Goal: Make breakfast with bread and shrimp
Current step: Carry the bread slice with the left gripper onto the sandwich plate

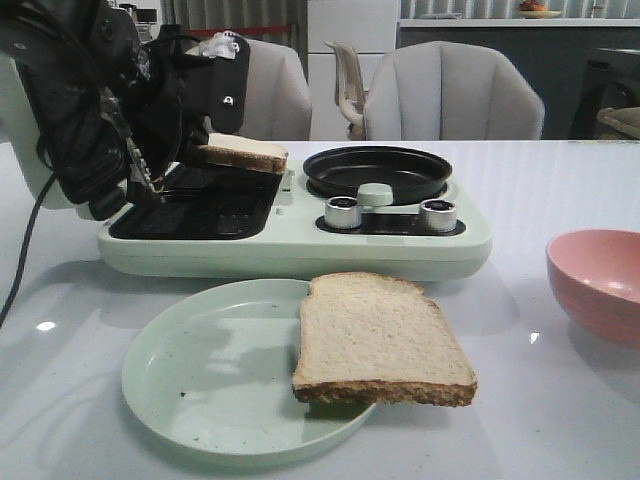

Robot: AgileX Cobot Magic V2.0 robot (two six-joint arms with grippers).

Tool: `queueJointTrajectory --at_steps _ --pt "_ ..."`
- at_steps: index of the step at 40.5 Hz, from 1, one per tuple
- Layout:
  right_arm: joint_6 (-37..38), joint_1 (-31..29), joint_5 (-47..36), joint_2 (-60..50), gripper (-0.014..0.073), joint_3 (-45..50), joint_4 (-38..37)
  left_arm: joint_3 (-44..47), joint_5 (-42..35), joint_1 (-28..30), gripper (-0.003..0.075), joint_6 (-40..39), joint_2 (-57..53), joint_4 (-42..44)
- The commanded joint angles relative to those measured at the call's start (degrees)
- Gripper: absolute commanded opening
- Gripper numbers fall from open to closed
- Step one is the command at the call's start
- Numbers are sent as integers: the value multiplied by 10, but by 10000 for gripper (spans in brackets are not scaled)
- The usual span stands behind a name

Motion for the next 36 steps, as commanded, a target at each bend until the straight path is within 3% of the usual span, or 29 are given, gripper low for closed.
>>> queueJointTrajectory --at_steps 1,9,22,36 --pt "-5 -5 -39 -1 557 -20 4 -33 1 14 101 -4 -17 22" --pt "-5 -5 -39 -1 557 -20 4 -37 -12 33 121 -4 -5 24" --pt "-5 -5 -39 -1 557 -20 4 -37 -46 46 516 -4 -5 2" --pt "-5 -5 -39 -1 557 -20 4 -30 -64 48 531 -4 -26 -18"
